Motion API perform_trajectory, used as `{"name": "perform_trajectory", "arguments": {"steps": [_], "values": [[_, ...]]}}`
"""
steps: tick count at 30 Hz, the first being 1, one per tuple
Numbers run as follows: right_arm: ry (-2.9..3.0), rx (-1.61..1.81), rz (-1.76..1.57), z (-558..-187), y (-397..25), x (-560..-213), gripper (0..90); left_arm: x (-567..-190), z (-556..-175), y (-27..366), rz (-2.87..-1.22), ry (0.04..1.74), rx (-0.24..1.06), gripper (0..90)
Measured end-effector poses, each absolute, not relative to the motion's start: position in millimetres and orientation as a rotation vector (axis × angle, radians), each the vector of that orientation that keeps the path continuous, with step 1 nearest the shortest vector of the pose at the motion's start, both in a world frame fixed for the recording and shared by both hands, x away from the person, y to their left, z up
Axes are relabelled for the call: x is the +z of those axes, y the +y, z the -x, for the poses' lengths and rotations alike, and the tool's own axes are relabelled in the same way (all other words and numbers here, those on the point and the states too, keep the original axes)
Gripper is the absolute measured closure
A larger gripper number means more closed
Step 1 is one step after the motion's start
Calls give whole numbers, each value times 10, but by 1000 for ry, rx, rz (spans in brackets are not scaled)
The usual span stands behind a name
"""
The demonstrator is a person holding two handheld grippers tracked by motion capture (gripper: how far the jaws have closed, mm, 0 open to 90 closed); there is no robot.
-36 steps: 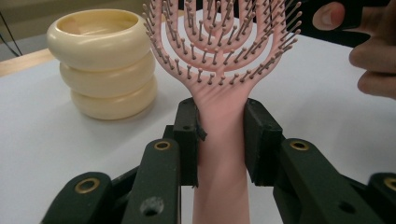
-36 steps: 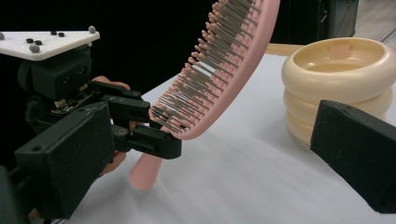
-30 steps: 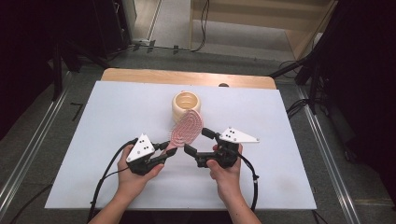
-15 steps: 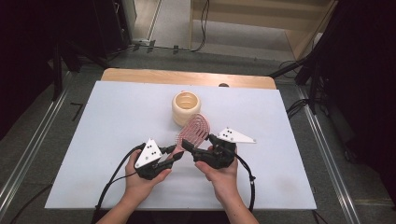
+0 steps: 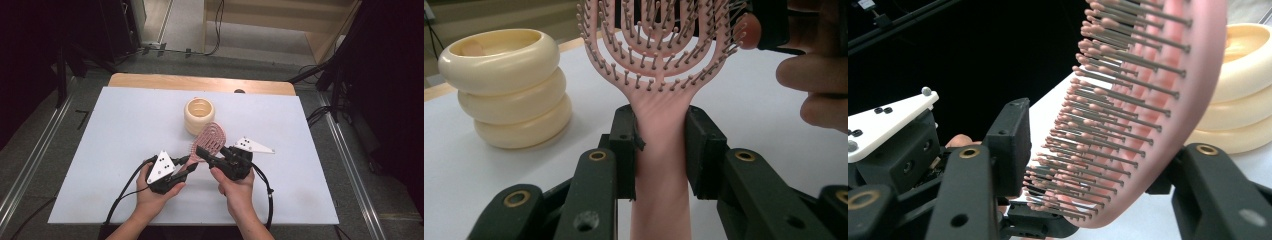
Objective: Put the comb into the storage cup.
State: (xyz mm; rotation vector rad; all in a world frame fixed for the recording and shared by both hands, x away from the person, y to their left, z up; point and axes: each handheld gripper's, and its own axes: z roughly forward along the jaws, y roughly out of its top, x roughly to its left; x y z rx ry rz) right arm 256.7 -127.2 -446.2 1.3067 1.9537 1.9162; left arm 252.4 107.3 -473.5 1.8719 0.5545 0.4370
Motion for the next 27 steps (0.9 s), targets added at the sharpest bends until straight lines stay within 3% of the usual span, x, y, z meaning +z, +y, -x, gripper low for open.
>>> {"name": "perform_trajectory", "arguments": {"steps": [4,10,14,18,21,24,27], "values": [[1954,1923,-1321,-2576,-1287,-4470,563,-4745,-2514,1065,-1867,551,452,699],[1967,1989,-1301,-2576,-1316,-4471,622,-4772,-2539,1046,-1872,547,403,673],[1972,2010,-1273,-2561,-1324,-4461,623,-4759,-2562,1064,-1873,559,362,520],[1956,2010,-1241,-2544,-1353,-4434,623,-4736,-2592,1109,-1848,590,306,258],[1950,1996,-1228,-2541,-1377,-4427,623,-4724,-2589,1139,-1836,591,303,112],[1951,1991,-1212,-2530,-1394,-4413,623,-4728,-2591,1170,-1826,609,298,8],[1939,1983,-1205,-2525,-1408,-4396,624,-4740,-2578,1229,-1807,608,311,0]]}}
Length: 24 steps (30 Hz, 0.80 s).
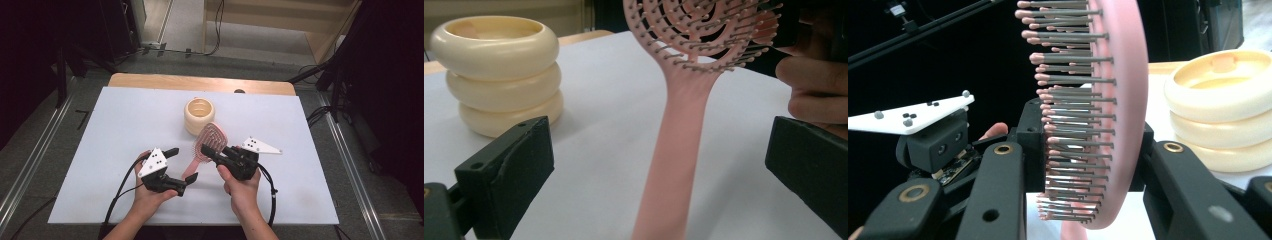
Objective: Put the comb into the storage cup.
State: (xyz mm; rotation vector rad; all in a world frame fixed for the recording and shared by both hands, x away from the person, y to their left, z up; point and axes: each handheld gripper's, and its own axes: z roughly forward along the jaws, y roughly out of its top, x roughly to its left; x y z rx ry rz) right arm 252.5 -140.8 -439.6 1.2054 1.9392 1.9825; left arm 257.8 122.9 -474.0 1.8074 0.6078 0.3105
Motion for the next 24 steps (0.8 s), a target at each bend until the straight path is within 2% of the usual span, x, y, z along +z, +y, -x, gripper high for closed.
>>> {"name": "perform_trajectory", "arguments": {"steps": [24], "values": [[1918,1953,-1171,-2514,-1507,-4346,627,-4824,-2554,1818,-1798,676,423,0]]}}
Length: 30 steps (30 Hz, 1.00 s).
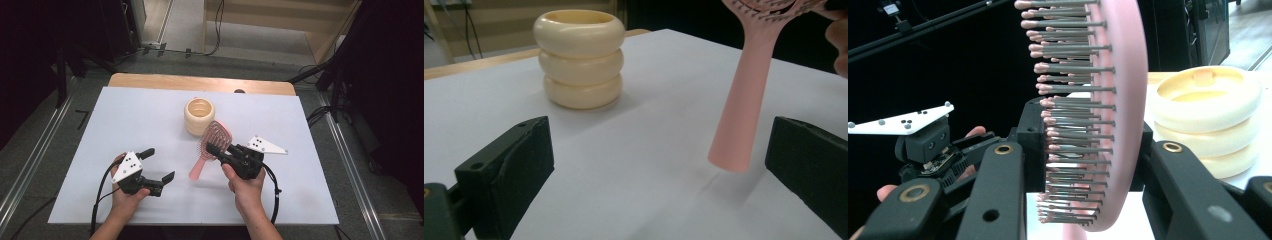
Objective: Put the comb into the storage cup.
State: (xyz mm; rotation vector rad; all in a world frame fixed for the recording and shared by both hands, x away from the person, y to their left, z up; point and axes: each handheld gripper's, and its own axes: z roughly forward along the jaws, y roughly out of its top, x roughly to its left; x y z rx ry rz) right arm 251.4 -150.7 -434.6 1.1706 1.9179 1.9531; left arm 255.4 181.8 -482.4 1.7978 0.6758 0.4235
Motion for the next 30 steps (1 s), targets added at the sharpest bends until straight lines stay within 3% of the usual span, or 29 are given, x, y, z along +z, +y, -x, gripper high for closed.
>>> {"name": "perform_trajectory", "arguments": {"steps": [16,30], "values": [[1903,1886,-1136,-2506,-1566,-4269,627,-4851,-2476,2344,-1766,758,498,0],[1891,1825,-1138,-2566,-1731,-4197,627,-4843,-2431,2549,-1755,783,531,0]]}}
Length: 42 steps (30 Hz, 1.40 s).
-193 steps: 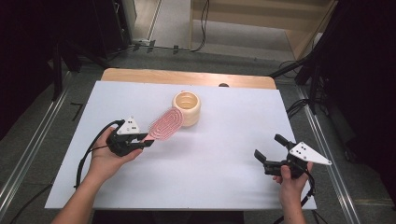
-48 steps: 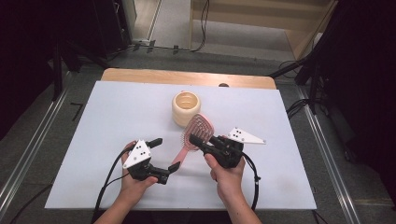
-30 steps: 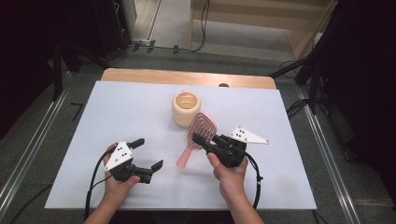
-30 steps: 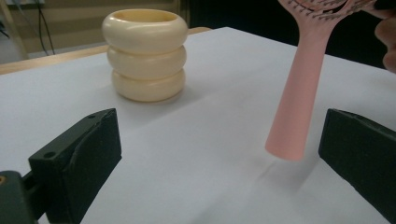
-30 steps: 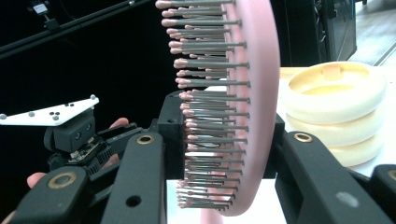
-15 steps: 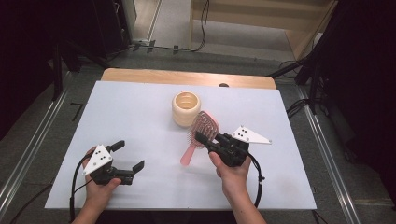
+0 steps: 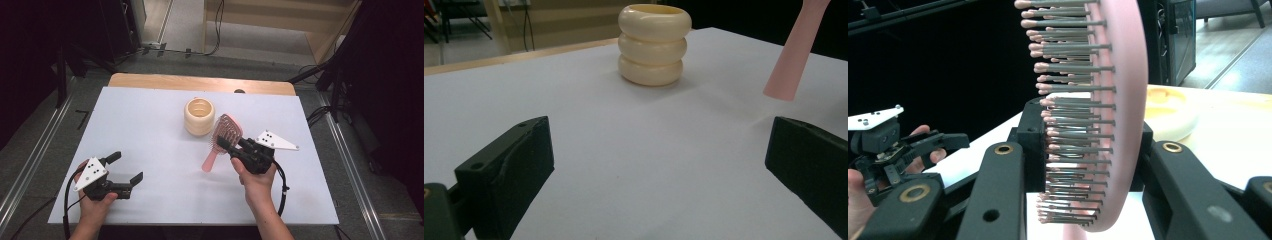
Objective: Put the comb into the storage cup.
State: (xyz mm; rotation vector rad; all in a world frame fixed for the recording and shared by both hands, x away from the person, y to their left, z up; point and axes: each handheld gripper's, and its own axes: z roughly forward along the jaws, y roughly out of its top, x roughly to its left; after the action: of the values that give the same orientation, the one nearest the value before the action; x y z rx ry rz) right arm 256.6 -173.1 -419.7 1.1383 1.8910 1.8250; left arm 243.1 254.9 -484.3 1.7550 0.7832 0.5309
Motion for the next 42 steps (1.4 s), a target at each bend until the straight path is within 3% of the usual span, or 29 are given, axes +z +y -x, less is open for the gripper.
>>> {"name": "perform_trajectory", "arguments": {"steps": [26,42], "values": [[1877,1804,-1151,-2743,-1821,-4066,627,-4868,-2412,2886,-1757,798,557,0],[1865,1792,-1143,-2869,-1800,-3955,627,-4897,-2416,2890,-1737,826,549,0]]}}
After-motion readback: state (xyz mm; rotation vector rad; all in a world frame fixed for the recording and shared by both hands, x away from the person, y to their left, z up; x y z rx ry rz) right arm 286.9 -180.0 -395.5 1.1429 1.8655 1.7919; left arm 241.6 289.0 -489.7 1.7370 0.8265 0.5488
